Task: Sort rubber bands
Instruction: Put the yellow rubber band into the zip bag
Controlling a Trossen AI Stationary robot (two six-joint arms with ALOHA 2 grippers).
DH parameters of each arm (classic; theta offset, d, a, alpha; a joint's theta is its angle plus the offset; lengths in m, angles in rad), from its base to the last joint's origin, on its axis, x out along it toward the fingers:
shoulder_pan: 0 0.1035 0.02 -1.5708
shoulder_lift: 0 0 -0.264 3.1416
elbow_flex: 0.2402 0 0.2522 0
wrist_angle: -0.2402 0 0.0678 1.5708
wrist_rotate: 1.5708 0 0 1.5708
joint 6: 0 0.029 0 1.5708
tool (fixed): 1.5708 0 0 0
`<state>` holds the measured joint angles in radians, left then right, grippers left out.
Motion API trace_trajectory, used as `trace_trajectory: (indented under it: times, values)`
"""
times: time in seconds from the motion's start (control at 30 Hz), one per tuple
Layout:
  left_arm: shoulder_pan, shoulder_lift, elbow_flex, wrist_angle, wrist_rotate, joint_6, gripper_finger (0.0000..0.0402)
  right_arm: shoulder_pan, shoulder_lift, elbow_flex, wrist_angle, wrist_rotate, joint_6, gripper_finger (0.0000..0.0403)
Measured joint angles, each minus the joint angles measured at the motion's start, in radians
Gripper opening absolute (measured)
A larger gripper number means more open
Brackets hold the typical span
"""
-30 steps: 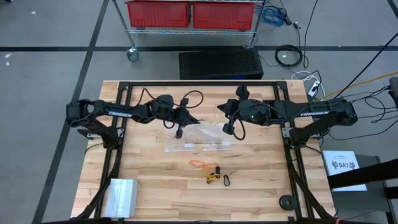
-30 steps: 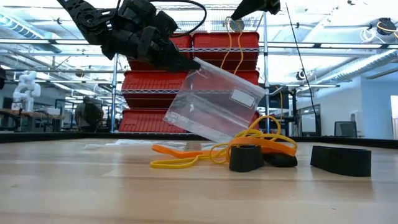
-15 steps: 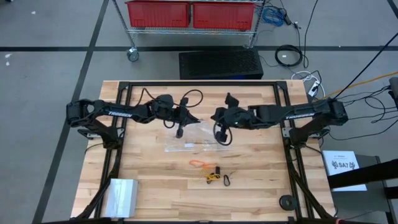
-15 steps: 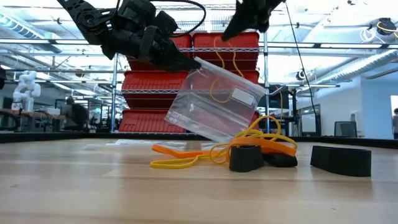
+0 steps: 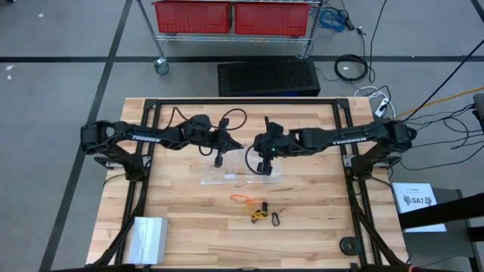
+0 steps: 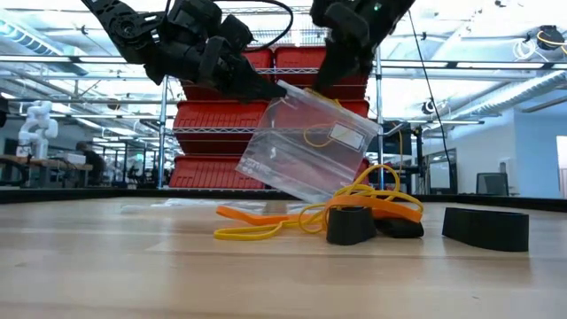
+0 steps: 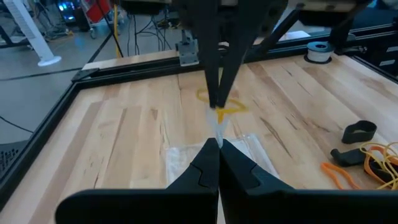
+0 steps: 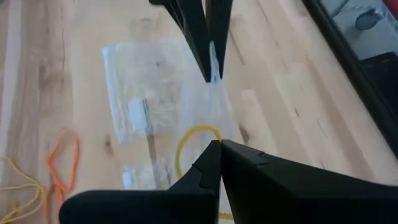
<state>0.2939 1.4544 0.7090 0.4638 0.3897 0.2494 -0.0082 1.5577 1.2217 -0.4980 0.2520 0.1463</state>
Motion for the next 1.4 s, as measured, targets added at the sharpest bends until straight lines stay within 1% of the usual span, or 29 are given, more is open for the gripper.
trace_trajectory:
  times: [0.2, 0.47, 0.57, 0.67, 0.83, 0.97, 1.13, 1.27, 1.33, 1.4]
  values:
    - [0.000, 0.000, 0.000, 0.000, 0.000, 0.001, 0.0000, -0.006, 0.011, 0.000, 0.001, -0.044, 0.003, 0.0000]
    - [-0.004, 0.000, 0.000, 0.002, 0.012, 0.018, 0.0000, -0.052, 0.052, 0.000, 0.007, -0.049, 0.003, 0.0002]
    - [-0.004, 0.000, 0.000, 0.001, 0.014, 0.018, 0.0000, -0.057, 0.067, 0.000, 0.006, -0.063, -0.018, 0.0021]
    - [-0.004, 0.000, 0.000, 0.000, 0.015, 0.018, 0.0000, -0.056, 0.054, 0.000, 0.005, -0.071, -0.023, 0.0055]
    - [-0.004, 0.000, 0.000, 0.000, 0.019, 0.019, 0.0000, -0.056, -0.009, 0.000, 0.020, -0.071, -0.023, 0.0119]
    - [-0.004, 0.000, 0.000, 0.000, 0.019, 0.018, 0.0000, -0.056, -0.054, 0.000, 0.031, -0.073, -0.028, 0.0150]
    - [-0.002, 0.000, 0.000, 0.000, 0.019, 0.019, 0.0000, -0.056, -0.119, 0.000, -0.007, -0.072, -0.045, 0.0159]
    - [0.010, 0.000, 0.000, -0.001, 0.019, 0.011, 0.0000, -0.056, -0.196, -0.002, -0.178, -0.072, -0.032, 0.0154]
    - [0.017, 0.000, 0.000, -0.001, 0.019, 0.001, 0.0000, -0.056, -0.244, -0.041, -0.233, -0.072, -0.003, 0.0154]
    - [0.025, 0.000, 0.000, -0.001, 0.019, -0.005, 0.0000, -0.054, -0.305, -0.126, -0.223, -0.078, 0.031, 0.0154]
